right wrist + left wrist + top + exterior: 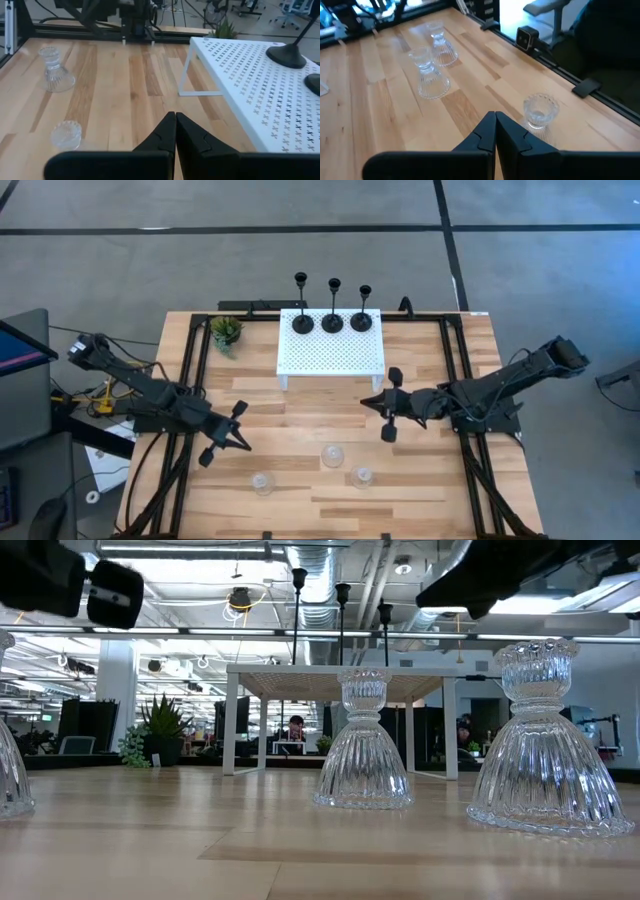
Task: Pick & Place candle stick holders
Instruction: Put the left transparent candle holder on the shelf
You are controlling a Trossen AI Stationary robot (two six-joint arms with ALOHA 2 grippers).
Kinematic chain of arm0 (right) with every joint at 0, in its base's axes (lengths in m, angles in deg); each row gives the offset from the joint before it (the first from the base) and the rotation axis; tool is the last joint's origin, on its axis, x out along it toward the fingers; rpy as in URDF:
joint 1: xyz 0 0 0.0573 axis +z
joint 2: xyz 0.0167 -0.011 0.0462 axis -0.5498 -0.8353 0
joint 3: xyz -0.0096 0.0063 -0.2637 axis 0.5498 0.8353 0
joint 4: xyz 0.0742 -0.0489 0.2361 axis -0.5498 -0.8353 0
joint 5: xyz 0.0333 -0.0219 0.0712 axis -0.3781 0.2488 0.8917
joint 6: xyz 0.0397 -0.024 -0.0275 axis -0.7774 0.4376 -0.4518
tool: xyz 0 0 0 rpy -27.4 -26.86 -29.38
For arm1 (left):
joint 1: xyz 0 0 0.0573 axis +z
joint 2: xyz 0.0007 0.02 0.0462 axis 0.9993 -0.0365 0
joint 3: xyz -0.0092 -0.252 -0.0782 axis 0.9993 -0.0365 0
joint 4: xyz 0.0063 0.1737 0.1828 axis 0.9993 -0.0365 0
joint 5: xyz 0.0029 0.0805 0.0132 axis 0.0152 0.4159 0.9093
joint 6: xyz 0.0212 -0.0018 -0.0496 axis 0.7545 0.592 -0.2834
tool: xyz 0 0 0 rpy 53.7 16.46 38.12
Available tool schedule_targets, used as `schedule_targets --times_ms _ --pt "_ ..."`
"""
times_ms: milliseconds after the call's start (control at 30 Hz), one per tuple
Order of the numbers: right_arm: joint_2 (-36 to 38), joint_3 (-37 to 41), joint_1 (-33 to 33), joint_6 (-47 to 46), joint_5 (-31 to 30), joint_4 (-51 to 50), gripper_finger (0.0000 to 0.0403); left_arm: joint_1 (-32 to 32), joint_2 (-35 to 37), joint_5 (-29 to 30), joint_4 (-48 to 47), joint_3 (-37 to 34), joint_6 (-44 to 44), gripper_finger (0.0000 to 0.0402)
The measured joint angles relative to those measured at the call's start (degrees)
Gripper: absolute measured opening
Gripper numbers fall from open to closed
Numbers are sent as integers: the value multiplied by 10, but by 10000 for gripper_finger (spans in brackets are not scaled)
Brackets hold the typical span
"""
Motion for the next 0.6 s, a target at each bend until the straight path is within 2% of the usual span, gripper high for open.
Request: schedule_targets --times_ms 167,333,500,600 --pt "0 0 -10 0 0 9 0 0 65 -7 34 -66 -1 6" --pt "0 0 -17 0 0 10 0 0 122 -63 52 -106 -5 6" --pt "0 0 -27 0 0 35 0 0 134 -69 74 -163 -31 6" --pt "0 0 -32 13 1 51 0 0 124 -78 73 -167 -36 6"
